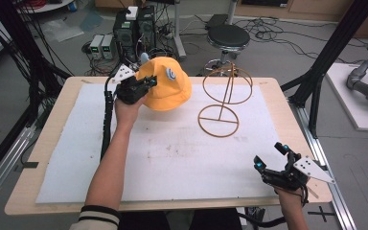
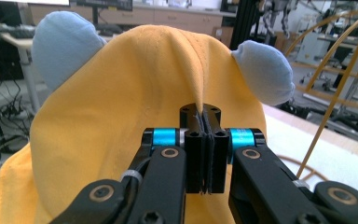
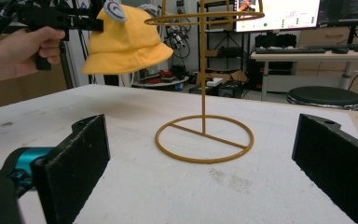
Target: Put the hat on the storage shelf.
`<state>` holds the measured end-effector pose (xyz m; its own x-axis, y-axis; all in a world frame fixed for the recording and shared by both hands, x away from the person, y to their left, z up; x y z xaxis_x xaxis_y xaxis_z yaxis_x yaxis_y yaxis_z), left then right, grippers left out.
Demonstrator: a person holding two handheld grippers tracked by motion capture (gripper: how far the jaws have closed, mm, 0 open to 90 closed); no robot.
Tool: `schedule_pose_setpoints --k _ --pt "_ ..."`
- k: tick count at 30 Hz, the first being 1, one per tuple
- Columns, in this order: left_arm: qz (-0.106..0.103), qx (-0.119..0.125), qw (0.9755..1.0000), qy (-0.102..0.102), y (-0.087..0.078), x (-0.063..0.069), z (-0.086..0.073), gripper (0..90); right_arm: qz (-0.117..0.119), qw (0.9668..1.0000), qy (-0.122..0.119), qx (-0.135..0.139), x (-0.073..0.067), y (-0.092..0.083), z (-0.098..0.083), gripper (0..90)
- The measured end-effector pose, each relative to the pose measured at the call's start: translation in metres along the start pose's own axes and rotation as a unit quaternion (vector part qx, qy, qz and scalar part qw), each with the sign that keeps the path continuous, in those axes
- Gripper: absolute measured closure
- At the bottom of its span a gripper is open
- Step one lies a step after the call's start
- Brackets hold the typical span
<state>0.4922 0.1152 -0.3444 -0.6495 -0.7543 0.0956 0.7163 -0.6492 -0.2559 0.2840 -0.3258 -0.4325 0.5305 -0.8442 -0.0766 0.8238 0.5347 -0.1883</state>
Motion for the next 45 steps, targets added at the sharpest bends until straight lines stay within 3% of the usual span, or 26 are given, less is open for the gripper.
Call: schedule_pose_setpoints --k 9,19,28,34,45 --pt "0.009 0.056 0.9983 0.015 -0.021 0.012 0.036 88.4 0.001 1.0000 0.000 0.000 0.000 0.002 0.000 3.7" --pt "0.010 0.087 0.9961 0.012 -0.031 0.026 0.062 88.4 0.002 1.0000 -0.002 -0.002 -0.002 0.003 0.001 3.6" --pt "-0.012 0.107 0.9941 0.014 -0.030 0.049 0.083 88.4 0.004 1.0000 0.000 0.000 -0.003 0.004 0.002 3.7" --pt "-0.033 0.123 0.9916 0.019 -0.025 0.072 0.102 88.4 0.005 1.0000 -0.001 0.001 -0.004 0.003 0.002 3.7" --pt "-0.059 0.134 0.9887 0.033 -0.012 0.109 0.118 88.4 0.001 1.0000 -0.003 0.007 -0.002 0.000 0.004 3.7"
Point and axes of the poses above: each handheld gripper's, and its own axes: y roughly forward along the jaws, z roughly out of its top, x roughly to its right, the point moved 4 cm from there along y, roughly forward along the jaws, and after that the axes turned 9 degrees about -x, right-handed, at the moved point
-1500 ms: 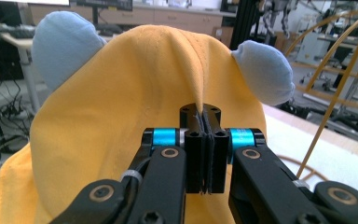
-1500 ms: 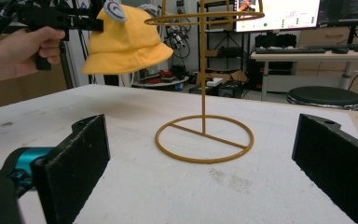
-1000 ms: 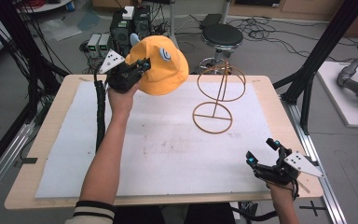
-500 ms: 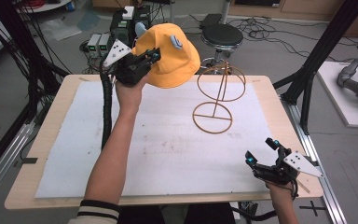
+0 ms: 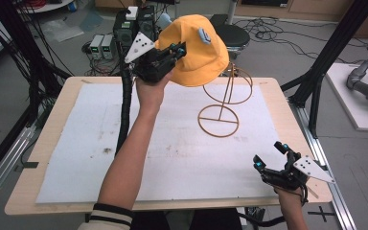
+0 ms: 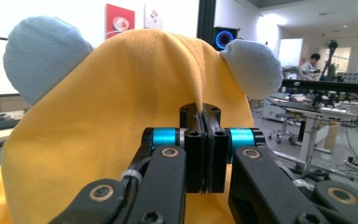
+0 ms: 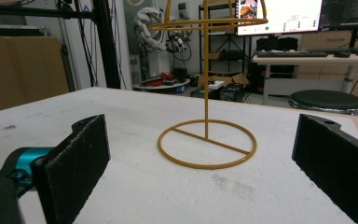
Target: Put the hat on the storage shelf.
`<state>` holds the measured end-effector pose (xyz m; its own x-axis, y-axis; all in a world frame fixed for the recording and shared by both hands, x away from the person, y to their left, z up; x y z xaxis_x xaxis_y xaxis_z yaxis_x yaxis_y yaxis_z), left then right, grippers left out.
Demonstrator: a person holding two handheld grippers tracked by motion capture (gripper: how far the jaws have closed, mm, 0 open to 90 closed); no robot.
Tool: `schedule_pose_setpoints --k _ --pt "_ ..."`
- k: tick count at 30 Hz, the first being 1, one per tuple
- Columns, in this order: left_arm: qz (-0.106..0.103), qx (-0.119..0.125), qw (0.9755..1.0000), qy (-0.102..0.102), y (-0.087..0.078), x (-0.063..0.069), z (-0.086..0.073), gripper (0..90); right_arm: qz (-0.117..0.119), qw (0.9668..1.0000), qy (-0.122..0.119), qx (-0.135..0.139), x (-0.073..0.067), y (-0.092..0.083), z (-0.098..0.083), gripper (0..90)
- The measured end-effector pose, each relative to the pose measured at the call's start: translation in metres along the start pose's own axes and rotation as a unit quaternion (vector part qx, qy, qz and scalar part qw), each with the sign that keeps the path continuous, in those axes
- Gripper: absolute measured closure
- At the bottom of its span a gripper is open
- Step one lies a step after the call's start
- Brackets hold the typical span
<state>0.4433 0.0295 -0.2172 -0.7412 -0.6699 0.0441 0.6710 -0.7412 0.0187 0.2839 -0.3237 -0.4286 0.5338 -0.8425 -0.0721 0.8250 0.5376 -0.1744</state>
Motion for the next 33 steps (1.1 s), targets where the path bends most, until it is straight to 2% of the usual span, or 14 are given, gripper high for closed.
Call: schedule_pose_setpoints --k 2,11,17,26,33 --pt "-0.006 -0.002 1.0000 0.003 0.008 0.009 -0.001 88.4 0.000 1.0000 0.004 0.003 0.000 -0.001 0.001 3.7" --pt "-0.017 -0.008 0.9998 0.008 0.028 0.029 -0.005 88.4 -0.002 1.0000 0.000 0.003 0.002 -0.002 0.000 3.7" --pt "-0.019 -0.023 0.9994 0.016 0.044 0.043 -0.013 88.3 -0.002 1.0000 0.001 0.003 0.001 -0.003 0.001 3.7" --pt "-0.027 -0.037 0.9987 0.023 0.063 0.057 -0.025 88.4 -0.002 1.0000 0.005 0.005 0.002 -0.004 0.001 3.7" --pt "-0.026 -0.048 0.9980 0.031 0.075 0.067 -0.037 88.4 -0.005 1.0000 0.005 0.007 0.005 -0.007 0.001 3.7"
Point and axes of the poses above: each handheld gripper's, and its own axes: y roughly forward along the jaws, z roughly out of its top, x roughly to its right, the point moved 4 cm from there along y, roughly forward along the jaws, and after that the axes turned 9 degrees about -x, right-handed, at the moved point
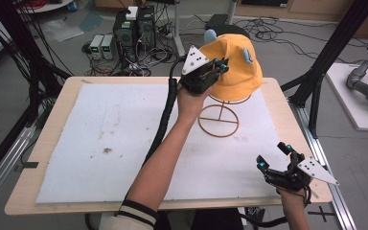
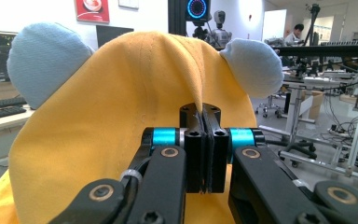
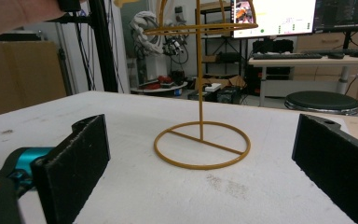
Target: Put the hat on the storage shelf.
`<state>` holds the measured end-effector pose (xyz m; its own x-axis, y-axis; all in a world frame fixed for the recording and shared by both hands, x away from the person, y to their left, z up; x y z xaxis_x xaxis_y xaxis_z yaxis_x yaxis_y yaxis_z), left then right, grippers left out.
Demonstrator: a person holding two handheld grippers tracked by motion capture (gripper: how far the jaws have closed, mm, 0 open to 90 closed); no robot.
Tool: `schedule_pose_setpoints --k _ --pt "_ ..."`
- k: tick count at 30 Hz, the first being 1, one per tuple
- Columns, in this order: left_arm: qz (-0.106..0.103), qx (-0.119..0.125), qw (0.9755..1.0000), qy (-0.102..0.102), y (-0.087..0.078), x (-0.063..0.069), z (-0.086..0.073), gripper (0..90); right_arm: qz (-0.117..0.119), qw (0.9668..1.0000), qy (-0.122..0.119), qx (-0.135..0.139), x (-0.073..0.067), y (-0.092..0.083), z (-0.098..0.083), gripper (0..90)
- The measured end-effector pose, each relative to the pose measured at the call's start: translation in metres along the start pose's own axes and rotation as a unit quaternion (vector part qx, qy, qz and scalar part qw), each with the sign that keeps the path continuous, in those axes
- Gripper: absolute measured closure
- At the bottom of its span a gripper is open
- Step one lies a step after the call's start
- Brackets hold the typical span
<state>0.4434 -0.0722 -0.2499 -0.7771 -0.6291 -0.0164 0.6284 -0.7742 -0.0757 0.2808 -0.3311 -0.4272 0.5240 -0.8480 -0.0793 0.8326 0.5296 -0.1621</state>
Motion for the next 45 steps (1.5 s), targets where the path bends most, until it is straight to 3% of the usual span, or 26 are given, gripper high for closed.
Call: schedule_pose_setpoints --k 5,14,27,29,34,35,43,45 --pt "0.003 -0.014 0.9999 0.008 0.007 0.005 -0.010 88.3 0.001 1.0000 0.005 0.000 -0.001 -0.001 0.000 3.7" --pt "0.002 -0.036 0.9994 -0.003 0.014 0.004 -0.033 88.3 0.002 1.0000 0.004 -0.002 -0.001 0.000 0.000 3.7" --pt "0.001 -0.042 0.9991 0.002 0.016 0.006 -0.045 87.3 0.002 1.0000 0.002 -0.003 -0.002 0.001 -0.001 3.7" --pt "0.008 -0.043 0.9990 0.000 0.015 0.005 -0.045 82.0 0.002 1.0000 0.001 -0.003 -0.002 0.001 -0.001 3.7" --pt "0.020 -0.042 0.9989 -0.011 0.015 0.001 -0.045 58.9 0.003 1.0000 0.000 -0.005 -0.002 0.001 -0.001 3.7" --pt "0.022 -0.044 0.9987 -0.010 0.014 0.000 -0.045 58.9 0.003 1.0000 0.000 -0.005 -0.002 0.001 -0.001 3.7" --pt "0.043 -0.029 0.9986 -0.007 0.007 -0.005 -0.043 31.5 0.002 1.0000 -0.002 -0.005 -0.002 0.001 -0.001 3.7" --pt "0.042 -0.025 0.9988 0.000 0.002 -0.007 -0.040 30.1 0.002 1.0000 -0.004 -0.004 -0.002 0.001 -0.001 3.7"
Point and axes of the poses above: each handheld gripper's, and its own axes: y roughly forward along the jaws, z roughly out of its top, x roughly to its right, the point moved 4 cm from there along y, roughly forward along the jaws, and after that the axes turned 9 degrees about -x, right-handed, at the moved point
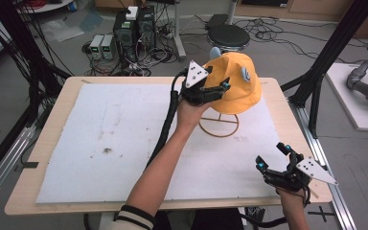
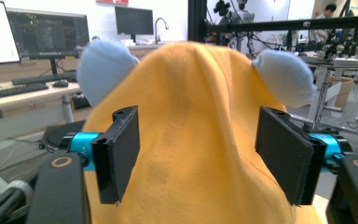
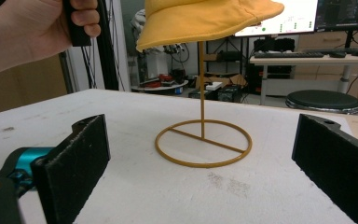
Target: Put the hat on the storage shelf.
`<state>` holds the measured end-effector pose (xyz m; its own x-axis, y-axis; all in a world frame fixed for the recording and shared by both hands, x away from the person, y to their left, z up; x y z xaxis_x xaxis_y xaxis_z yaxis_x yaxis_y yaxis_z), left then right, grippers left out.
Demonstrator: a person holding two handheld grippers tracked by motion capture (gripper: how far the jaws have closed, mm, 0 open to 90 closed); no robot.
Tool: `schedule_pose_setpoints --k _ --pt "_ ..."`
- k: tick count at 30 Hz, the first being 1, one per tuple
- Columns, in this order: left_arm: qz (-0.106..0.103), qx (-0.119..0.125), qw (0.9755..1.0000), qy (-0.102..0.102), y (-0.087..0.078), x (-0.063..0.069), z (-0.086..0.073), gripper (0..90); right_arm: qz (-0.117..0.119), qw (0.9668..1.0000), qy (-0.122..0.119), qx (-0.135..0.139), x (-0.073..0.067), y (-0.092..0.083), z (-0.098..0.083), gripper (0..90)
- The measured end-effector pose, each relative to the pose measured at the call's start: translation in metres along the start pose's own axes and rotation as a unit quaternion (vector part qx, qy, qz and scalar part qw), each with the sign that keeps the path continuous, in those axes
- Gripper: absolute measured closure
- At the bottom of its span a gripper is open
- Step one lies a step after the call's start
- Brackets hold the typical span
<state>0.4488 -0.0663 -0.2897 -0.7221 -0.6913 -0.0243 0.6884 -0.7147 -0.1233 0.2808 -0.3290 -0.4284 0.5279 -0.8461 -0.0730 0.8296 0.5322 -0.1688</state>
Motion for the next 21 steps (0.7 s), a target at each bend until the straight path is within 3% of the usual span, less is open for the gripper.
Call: schedule_pose_setpoints --k 10,21 --pt "0.001 0.012 0.9998 0.013 -0.038 -0.019 0.014 19.5 0.000 1.0000 0.002 0.000 -0.001 0.001 0.000 3.7" --pt "0.033 0.027 0.9986 0.032 -0.114 -0.051 0.021 15.8 0.001 1.0000 0.006 0.002 -0.002 0.002 0.001 3.7"
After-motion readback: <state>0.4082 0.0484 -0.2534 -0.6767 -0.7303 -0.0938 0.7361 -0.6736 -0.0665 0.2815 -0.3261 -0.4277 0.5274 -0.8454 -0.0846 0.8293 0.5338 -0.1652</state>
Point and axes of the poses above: each handheld gripper's, and its own axes: y roughly forward along the jaws, z roughly out of its top, x roughly to its right, the point moved 4 cm from there along y, roughly forward along the jaws, and after that the axes turned 9 degrees about -x, right-handed, at the moved point
